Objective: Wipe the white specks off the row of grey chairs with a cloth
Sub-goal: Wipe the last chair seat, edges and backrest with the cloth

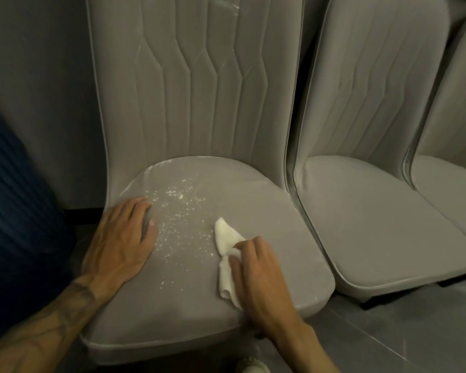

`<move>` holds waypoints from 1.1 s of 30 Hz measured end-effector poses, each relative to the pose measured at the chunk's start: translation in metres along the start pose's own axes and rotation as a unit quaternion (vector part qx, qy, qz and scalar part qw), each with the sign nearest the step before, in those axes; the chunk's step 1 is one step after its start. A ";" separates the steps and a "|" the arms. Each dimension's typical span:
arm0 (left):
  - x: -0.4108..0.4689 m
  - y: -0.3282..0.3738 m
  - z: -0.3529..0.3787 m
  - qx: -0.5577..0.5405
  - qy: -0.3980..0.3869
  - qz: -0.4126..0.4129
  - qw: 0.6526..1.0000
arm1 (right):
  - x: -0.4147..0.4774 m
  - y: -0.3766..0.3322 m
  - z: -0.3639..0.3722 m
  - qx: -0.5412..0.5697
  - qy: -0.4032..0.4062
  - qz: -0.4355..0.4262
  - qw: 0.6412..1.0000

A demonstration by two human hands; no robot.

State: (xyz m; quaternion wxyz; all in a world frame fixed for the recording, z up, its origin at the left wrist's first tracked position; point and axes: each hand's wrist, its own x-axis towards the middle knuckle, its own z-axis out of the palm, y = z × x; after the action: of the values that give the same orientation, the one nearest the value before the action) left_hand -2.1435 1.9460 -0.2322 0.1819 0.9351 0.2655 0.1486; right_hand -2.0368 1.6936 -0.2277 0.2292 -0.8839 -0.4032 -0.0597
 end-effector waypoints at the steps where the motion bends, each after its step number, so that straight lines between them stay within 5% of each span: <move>1: 0.000 0.000 0.000 -0.003 0.001 -0.001 1.000 | 0.002 0.009 -0.006 -0.010 0.008 0.019 1.000; 5: 0.001 -0.001 0.003 -0.001 0.001 -0.005 1.000 | 0.000 0.010 -0.007 -0.033 0.058 0.100 0.993; 11: 0.001 0.000 0.003 0.003 0.003 0.000 1.000 | 0.001 0.002 0.008 -0.012 0.029 -0.028 0.999; 17: 0.000 0.003 0.000 0.014 0.005 0.000 1.000 | 0.068 0.051 -0.005 -0.099 0.068 0.116 0.986; 23: 0.000 0.002 0.000 0.009 0.002 -0.004 1.000 | 0.060 0.018 0.022 -0.008 0.011 -0.080 0.997; 29: 0.001 0.003 0.001 0.019 0.002 -0.010 1.000 | 0.132 0.075 0.000 -0.118 0.043 0.080 0.989; 33: 0.000 0.003 -0.002 0.028 0.002 -0.004 1.000 | 0.132 0.033 0.030 -0.042 -0.006 0.003 0.999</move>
State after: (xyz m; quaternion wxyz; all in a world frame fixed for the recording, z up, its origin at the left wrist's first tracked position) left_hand -2.1425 1.9443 -0.2294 0.1554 0.9385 0.2735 0.1425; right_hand -1.9271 1.7792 -0.2281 0.1899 -0.8943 -0.3991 -0.0705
